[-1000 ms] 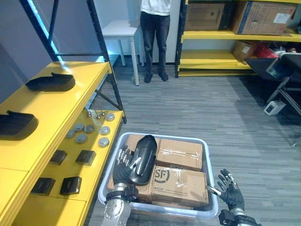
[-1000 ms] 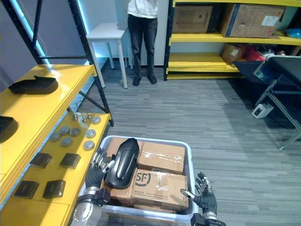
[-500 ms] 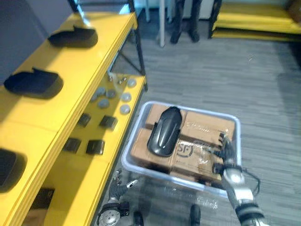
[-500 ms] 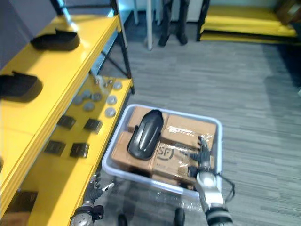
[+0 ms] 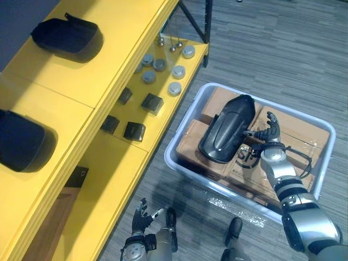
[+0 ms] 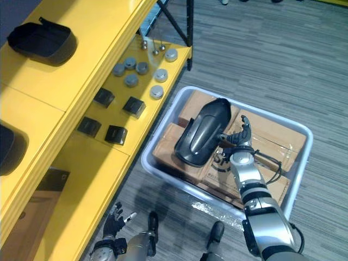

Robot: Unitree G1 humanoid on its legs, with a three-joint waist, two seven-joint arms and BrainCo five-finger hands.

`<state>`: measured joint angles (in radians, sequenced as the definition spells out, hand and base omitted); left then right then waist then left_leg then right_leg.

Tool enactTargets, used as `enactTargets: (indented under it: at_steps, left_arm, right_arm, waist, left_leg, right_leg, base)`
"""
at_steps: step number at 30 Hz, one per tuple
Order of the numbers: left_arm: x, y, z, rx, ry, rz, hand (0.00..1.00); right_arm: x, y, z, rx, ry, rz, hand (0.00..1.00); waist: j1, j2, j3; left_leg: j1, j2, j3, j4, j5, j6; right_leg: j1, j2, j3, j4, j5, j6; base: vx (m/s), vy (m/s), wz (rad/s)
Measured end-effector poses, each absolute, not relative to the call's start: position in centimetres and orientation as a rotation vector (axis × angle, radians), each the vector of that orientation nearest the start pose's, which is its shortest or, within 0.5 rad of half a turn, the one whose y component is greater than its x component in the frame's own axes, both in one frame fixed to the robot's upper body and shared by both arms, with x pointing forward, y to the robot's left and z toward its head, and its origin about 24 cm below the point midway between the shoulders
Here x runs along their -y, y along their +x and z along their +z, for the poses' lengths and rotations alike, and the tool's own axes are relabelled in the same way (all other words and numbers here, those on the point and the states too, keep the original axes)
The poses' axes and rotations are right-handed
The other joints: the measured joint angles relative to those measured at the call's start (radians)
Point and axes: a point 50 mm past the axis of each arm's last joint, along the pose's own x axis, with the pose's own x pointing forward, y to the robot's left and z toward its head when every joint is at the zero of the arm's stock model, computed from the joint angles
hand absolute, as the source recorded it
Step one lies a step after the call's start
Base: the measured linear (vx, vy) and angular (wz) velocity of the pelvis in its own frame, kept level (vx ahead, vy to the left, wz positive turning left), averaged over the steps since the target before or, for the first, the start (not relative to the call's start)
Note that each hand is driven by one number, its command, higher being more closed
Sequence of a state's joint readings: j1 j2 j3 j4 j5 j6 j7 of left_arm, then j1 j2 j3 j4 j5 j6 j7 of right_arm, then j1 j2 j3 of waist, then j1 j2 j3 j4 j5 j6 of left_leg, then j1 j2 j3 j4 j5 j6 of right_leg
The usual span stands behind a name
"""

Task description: Walk over and take plastic housings, then place them on the shelf

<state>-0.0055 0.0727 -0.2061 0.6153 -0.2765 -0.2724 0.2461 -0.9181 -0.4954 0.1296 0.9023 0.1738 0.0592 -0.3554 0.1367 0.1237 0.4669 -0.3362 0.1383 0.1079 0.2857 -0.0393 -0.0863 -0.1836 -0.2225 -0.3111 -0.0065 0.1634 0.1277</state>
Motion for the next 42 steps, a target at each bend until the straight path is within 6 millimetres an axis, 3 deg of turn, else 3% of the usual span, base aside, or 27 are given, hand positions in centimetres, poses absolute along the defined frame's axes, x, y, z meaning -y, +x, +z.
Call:
enactTargets:
  at_steps: [3, 8, 9, 15, 19, 22, 26, 29, 31, 33, 36, 39, 42]
  left_arm:
    - [-14.2, 21.2, -7.5, -0.394, -0.132, 0.16, 0.0]
    - [-13.6, 20.9, -8.2, -0.428, -0.153, 0.147, 0.0]
    - [-13.2, 21.0, -8.3, -0.434, -0.149, 0.125, 0.0]
    - [-12.7, 21.1, -8.3, -0.43, -0.153, 0.104, 0.0]
    - [-12.7, 21.2, -8.2, -0.413, -0.171, 0.112, 0.0]
    - [-12.3, 21.3, -7.8, -0.382, -0.196, 0.1, 0.0]
    - [-11.5, 22.0, -5.3, -0.262, -0.324, 0.079, 0.0]
    - [-11.5, 22.7, -2.7, -0.14, -0.381, 0.044, 0.0]
    - [-11.8, 23.1, -1.1, -0.069, -0.396, 0.017, 0.0]
    - [-11.8, 23.6, 1.4, 0.023, -0.411, -0.035, 0.0]
    - [-11.3, 25.0, 3.6, 0.074, -0.401, -0.108, 0.0]
    - [-11.1, 26.6, 5.0, 0.08, -0.413, -0.151, 0.0]
    - [-10.6, 28.0, 6.4, 0.071, -0.477, -0.185, 0.0]
  right_arm:
    - [25.0, 39.7, 15.4, -0.065, -0.377, -0.412, 0.0]
    - [25.8, 39.9, 15.9, -0.136, -0.427, -0.391, 0.0]
    - [26.1, 40.0, 16.1, -0.162, -0.433, -0.401, 1.0]
    - [28.6, 39.5, 16.3, -0.274, -0.471, -0.49, 1.0]
    - [29.5, 38.7, 14.2, -0.443, -0.501, -0.518, 1.0]
    - [30.2, 38.3, 14.3, -0.487, -0.556, -0.551, 1.0]
    - [32.4, 37.5, 15.1, -0.524, -0.609, -0.615, 1.0]
    - [33.7, 37.5, 17.0, -0.422, -0.717, -0.622, 1.0]
    - [33.3, 38.0, 18.9, -0.313, -0.835, -0.583, 1.0]
    - [31.6, 38.8, 22.5, -0.106, -1.004, -0.501, 1.0]
    - [29.4, 39.0, 25.4, 0.086, -1.111, -0.416, 1.0]
    - [27.3, 38.9, 25.5, 0.194, -1.152, -0.33, 1.0]
    - [26.1, 38.8, 22.4, 0.174, -1.147, -0.244, 1.0]
  waist:
    - [0.012, 0.006, 0.003]
    - [0.012, 0.012, 0.006]
    - [0.012, 0.016, 0.007]
    - [0.016, 0.023, 0.008]
    - [0.034, 0.034, 0.007]
    - [0.038, 0.046, 0.01]
    - [0.036, 0.058, 0.009]
    - [0.02, 0.059, 0.01]
    - [0.007, 0.058, 0.011]
    - [-0.021, 0.057, 0.011]
    - [-0.045, 0.052, 0.013]
    - [-0.07, 0.039, 0.013]
    - [-0.075, 0.01, 0.008]
  left_leg:
    - [-0.013, -0.001, -0.001, 0.001, 0.005, 0.006]
    - [-0.023, -0.01, -0.006, 0.002, 0.014, 0.011]
    - [-0.023, -0.014, -0.011, 0.0, 0.017, 0.013]
    - [-0.015, -0.034, -0.038, -0.034, 0.046, 0.015]
    - [0.017, -0.036, -0.029, -0.067, 0.062, 0.013]
    - [0.034, -0.036, -0.03, -0.082, 0.069, 0.012]
    - [0.057, -0.048, -0.044, -0.114, 0.089, 0.014]
    - [0.067, -0.053, -0.054, -0.147, 0.111, 0.015]
    - [0.083, -0.053, -0.052, -0.16, 0.117, 0.014]
    - [0.104, -0.051, -0.046, -0.177, 0.121, 0.013]
    - [0.144, -0.042, -0.024, -0.197, 0.123, 0.012]
    - [0.157, -0.03, -0.016, -0.216, 0.13, 0.003]
    - [0.19, -0.01, 0.0, -0.238, 0.135, -0.005]
  right_leg:
    - [-0.021, -0.005, -0.002, 0.019, -0.002, -0.002]
    - [-0.032, -0.015, -0.009, 0.037, -0.006, -0.003]
    - [-0.032, -0.02, -0.013, 0.044, -0.009, -0.003]
    - [-0.026, -0.04, -0.053, 0.072, -0.026, 0.0]
    - [-0.017, -0.043, -0.052, 0.076, -0.029, -0.001]
    - [-0.006, -0.043, -0.054, 0.076, -0.031, -0.001]
    - [0.008, -0.054, -0.066, 0.088, -0.042, 0.002]
    - [0.01, -0.062, -0.081, 0.091, -0.044, 0.002]
    - [0.018, -0.061, -0.08, 0.09, -0.043, 0.002]
    - [0.029, -0.059, -0.075, 0.086, -0.043, 0.002]
    - [0.047, -0.049, -0.056, 0.081, -0.043, 0.002]
    - [0.05, -0.035, -0.052, 0.073, -0.041, -0.001]
    - [0.064, -0.011, -0.05, 0.064, -0.039, -0.004]
  base:
    - [-0.05, 0.033, 0.02]
    - [-0.02, 0.037, 0.05]
    - [-0.01, 0.036, 0.13]
    - [0.02, 0.02, 0.19]
    - [0.05, 0.0, -0.04]
    - [0.04, -0.005, 0.01]
    - [0.02, 0.011, 0.12]
    - [0.02, 0.009, 0.15]
    - [0.02, 0.003, -0.02]
    - [0.04, 0.009, -0.08]
    - [0.05, 0.003, -0.2]
    - [0.04, -0.014, -0.14]
    - [0.05, -0.027, -0.19]
